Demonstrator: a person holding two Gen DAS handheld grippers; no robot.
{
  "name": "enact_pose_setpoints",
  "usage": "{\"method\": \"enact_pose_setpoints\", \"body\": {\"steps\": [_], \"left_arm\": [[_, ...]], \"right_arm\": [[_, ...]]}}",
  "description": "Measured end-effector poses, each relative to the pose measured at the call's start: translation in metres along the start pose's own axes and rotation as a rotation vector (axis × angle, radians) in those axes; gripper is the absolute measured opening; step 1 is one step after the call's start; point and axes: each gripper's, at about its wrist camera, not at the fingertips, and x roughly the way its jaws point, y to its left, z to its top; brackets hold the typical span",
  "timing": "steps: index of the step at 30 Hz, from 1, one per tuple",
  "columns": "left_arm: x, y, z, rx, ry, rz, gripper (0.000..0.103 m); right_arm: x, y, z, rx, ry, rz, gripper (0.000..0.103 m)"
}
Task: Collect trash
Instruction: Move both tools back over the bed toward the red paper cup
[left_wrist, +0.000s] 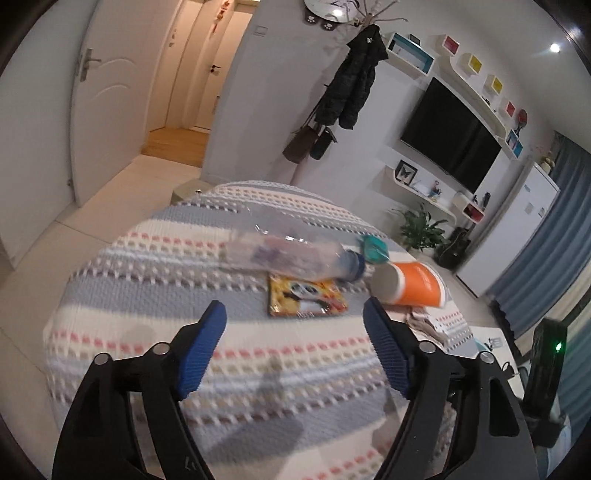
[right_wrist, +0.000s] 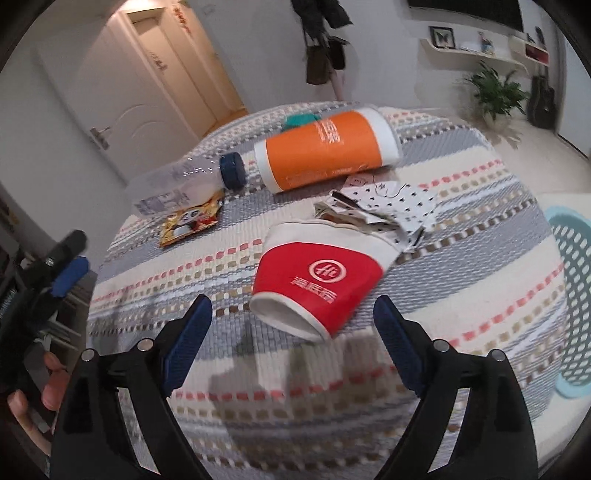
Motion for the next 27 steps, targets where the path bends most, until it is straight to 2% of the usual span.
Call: {"method": "enact_pose_setpoints", "body": {"steps": [4, 7, 8, 10, 11, 19, 24, 27], "left_arm": [[0.021, 0.012, 0.021, -0.007, 0.019, -0.005, 0.083], [0.046, 0.02, 0.035, -0.005, 0.035, 0.026, 0.083], [0.054, 0.024, 0.039, -0.011, 0.045, 0.022, 0.083], [0.07, 0.027, 0.045, -0.018, 0.065, 0.023, 0.083], [0.074, 0.029, 0.045, -0.02, 0.072, 0.013, 0.083], [0.075, 0.009, 0.028, 0.02, 0.137, -0.164, 0.065], [0.056, -0.02, 0.002, 0.068, 0.193, -0.323, 0.064], [0.049, -0.038, -0.012, 0.127, 0.233, -0.367, 0.064]], "right_arm": [[0.014, 0.003, 0.004, 0.035, 0.009, -0.069, 0.085], [0.018, 0.0, 0.008, 0.043, 0.004, -0.084, 0.083], [0.018, 0.0, 0.008, 0.037, 0.0, -0.093, 0.081], [0.015, -0.001, 0.008, 0.02, 0.003, -0.096, 0.067], [0.015, -0.002, 0.008, 0.017, 0.005, -0.093, 0.066], [0.008, -0.009, 0.0, -0.03, 0.015, -0.042, 0.062], [0.004, -0.01, -0.005, -0.052, 0.011, -0.026, 0.062], [0.002, -0.011, -0.007, -0.074, 0.004, -0.02, 0.062]]}}
